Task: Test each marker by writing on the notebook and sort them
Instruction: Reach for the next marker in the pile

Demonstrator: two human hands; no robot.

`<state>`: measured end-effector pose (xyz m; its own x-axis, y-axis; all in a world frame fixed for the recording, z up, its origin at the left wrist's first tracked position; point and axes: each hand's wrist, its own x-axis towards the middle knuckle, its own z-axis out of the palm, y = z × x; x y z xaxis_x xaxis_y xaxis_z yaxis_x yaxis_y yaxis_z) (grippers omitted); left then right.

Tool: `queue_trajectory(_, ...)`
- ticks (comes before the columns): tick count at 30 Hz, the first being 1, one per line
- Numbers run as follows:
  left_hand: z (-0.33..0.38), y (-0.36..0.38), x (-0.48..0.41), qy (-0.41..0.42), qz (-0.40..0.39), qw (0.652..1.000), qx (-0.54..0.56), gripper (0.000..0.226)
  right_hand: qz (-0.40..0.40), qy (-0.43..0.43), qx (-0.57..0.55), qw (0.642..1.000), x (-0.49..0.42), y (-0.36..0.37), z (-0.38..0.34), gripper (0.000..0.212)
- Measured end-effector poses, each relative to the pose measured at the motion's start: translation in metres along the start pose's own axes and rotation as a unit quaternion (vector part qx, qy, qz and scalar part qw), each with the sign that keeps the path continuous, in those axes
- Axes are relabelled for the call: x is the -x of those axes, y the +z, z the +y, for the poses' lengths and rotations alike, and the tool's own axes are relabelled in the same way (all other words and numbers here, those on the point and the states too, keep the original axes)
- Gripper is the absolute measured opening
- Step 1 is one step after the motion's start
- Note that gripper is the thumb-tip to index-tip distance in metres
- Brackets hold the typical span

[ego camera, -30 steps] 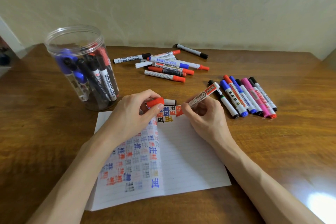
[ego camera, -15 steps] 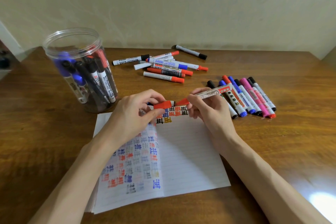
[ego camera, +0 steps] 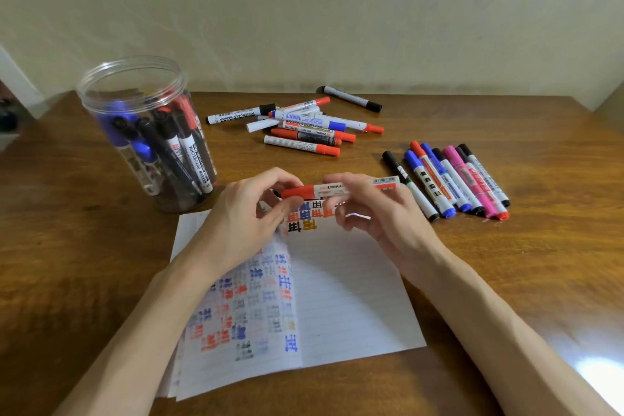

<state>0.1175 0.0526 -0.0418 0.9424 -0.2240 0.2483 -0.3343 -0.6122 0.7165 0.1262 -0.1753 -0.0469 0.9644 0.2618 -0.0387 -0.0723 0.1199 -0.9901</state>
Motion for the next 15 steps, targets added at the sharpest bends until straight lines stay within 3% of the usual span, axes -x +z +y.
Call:
queue_trajectory(2, 0.000, -0.001, 0.000, -0.003, 0.006, 1.000, 0.003, 0.028, 0.012, 0.021, -0.044, 0.999, -0.001, -0.005, -0.003, 0.032)
queue_trajectory(5, 0.001, -0.002, -0.001, -0.009, 0.012, 1.000, 0.006, 0.026, 0.034, -0.021, 0.064, 0.997, 0.000, -0.013, -0.002, 0.022)
queue_trajectory(10, 0.001, -0.003, 0.001, -0.011, 0.018, 1.000, -0.006, 0.034, 0.010, -0.066, 0.247, 0.967, 0.003, -0.020, -0.006, 0.033)
queue_trajectory(15, 0.002, -0.003, 0.001, 0.005, 0.025, 1.000, -0.007, 0.048, 0.006, -0.096, 0.281, 0.955, 0.003, -0.018, -0.002, 0.030)
